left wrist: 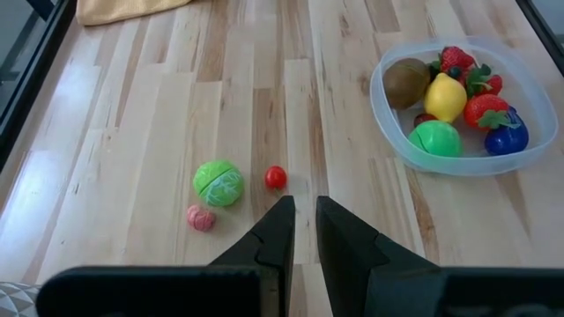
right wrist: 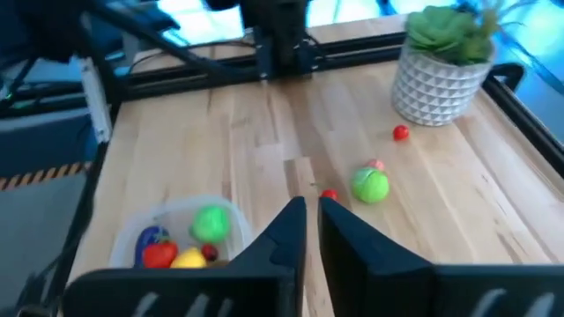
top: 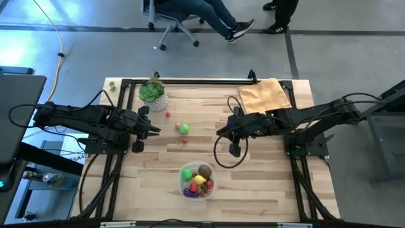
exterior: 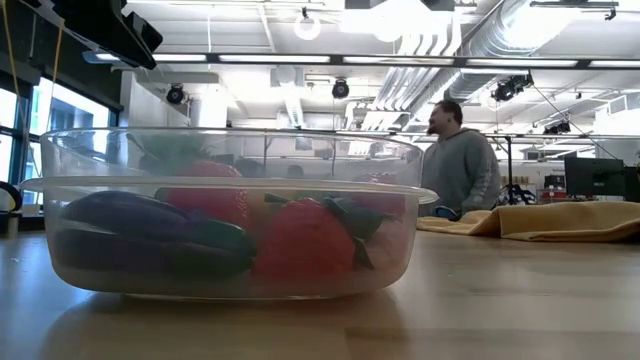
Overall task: Pick and placing Produce into tupperware
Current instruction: Put the green cabbage into the transparent bin
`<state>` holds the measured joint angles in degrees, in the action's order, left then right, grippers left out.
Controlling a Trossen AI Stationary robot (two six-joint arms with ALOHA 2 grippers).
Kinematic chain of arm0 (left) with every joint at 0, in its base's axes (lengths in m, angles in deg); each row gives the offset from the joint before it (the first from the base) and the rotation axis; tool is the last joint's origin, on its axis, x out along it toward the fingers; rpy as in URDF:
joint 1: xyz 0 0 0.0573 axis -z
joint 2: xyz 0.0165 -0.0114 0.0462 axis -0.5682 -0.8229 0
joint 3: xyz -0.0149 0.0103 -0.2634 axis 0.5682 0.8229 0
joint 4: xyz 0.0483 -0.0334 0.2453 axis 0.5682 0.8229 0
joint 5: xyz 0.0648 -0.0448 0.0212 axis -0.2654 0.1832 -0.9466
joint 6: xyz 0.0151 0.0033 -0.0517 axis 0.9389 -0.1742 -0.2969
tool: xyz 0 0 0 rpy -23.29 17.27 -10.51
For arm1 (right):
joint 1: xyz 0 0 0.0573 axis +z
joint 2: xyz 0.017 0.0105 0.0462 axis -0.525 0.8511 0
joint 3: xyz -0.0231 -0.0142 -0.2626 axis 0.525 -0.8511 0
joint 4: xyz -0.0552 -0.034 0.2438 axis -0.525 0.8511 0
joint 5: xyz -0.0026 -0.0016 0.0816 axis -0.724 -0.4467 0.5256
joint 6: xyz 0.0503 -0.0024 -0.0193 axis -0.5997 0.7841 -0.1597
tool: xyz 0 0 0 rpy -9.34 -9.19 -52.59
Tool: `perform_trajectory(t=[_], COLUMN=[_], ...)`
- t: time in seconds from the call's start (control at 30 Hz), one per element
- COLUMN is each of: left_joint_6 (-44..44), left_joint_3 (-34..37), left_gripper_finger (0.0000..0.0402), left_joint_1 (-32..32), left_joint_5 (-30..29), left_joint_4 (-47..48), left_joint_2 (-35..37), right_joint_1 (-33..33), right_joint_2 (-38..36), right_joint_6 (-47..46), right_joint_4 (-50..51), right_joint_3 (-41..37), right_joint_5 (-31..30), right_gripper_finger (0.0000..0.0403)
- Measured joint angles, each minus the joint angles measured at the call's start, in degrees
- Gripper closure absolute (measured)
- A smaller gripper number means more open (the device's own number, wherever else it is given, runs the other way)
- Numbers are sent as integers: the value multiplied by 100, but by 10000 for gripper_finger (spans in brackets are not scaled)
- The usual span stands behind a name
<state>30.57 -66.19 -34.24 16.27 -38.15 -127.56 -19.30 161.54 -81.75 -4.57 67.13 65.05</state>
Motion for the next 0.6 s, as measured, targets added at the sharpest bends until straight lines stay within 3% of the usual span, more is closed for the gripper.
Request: perform_trajectory(t=[0.37, 0.6], left_joint_6=[0, 0], left_joint_3=[0, 0], left_gripper_finger=[362, 362], left_joint_1=[0, 0], left_joint_5=[1, 0], left_joint_4=[1, 1], left_joint_2=[1, 0], right_joint_1=[-1, -57], right_joint_2=[45, -12], right_joint_6=[-437, -647], right_joint_4=[-362, -1991], right_joint_3=[-55, -1204], right_joint_5=[-266, -176], right_gripper_finger=[398, 402])
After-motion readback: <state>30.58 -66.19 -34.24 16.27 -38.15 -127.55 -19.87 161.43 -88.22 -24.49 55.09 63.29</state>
